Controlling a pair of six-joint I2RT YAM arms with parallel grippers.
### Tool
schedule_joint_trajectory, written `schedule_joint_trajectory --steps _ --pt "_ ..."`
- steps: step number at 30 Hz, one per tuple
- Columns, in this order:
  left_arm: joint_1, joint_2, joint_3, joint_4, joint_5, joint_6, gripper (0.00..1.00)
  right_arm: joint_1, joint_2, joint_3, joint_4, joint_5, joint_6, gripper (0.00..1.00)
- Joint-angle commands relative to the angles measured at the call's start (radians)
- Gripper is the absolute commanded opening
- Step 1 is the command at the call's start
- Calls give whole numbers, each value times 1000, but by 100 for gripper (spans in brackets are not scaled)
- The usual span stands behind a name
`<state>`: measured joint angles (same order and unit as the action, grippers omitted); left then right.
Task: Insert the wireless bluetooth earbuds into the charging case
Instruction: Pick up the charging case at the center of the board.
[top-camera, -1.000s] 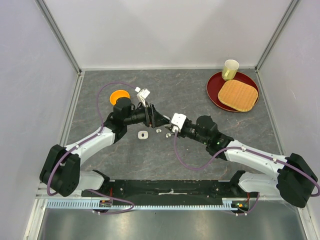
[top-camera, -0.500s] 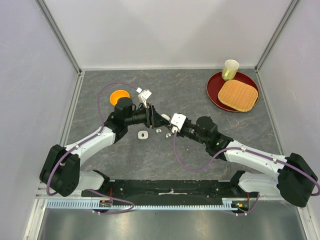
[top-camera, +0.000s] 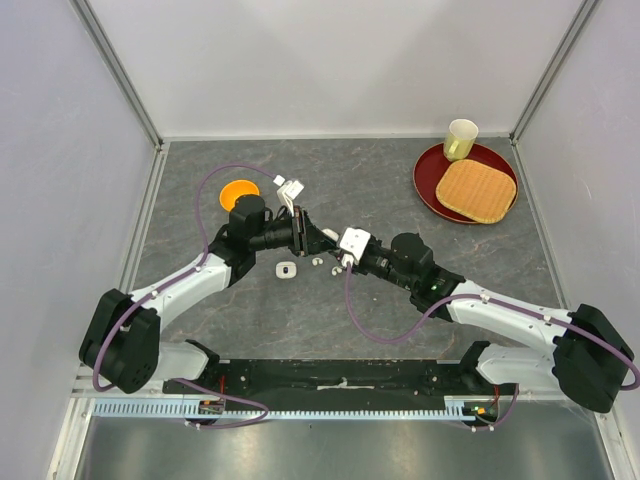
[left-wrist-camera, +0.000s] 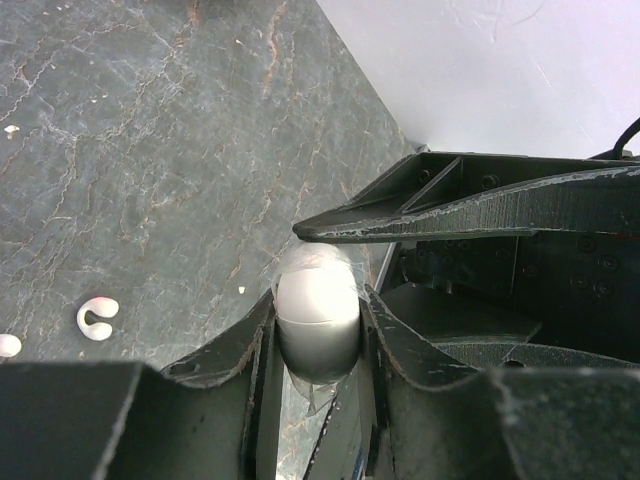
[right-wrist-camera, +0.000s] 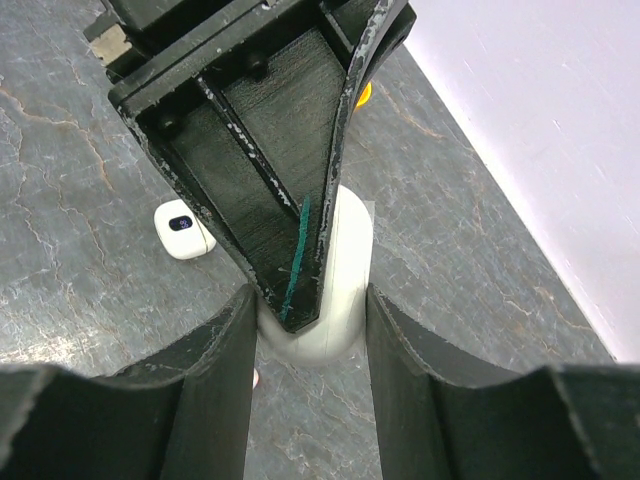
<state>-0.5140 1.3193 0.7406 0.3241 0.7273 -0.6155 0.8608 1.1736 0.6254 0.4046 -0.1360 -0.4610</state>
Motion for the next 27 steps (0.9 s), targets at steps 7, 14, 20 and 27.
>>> schedule_joint_trajectory --steps 7,14,20,27 --pt "-3 -31 19 38 3 51 2 7 15 60 -6 4 30 20" --pt "-3 -92 -15 26 -113 89 2 6 -9 59 -23 53 70 73" --pt "0 -155 -47 -7 -216 137 2 7 -86 14 -16 62 82 93" --pt "2 -297 -133 62 -286 241 2 7 -204 -30 -49 202 182 98"
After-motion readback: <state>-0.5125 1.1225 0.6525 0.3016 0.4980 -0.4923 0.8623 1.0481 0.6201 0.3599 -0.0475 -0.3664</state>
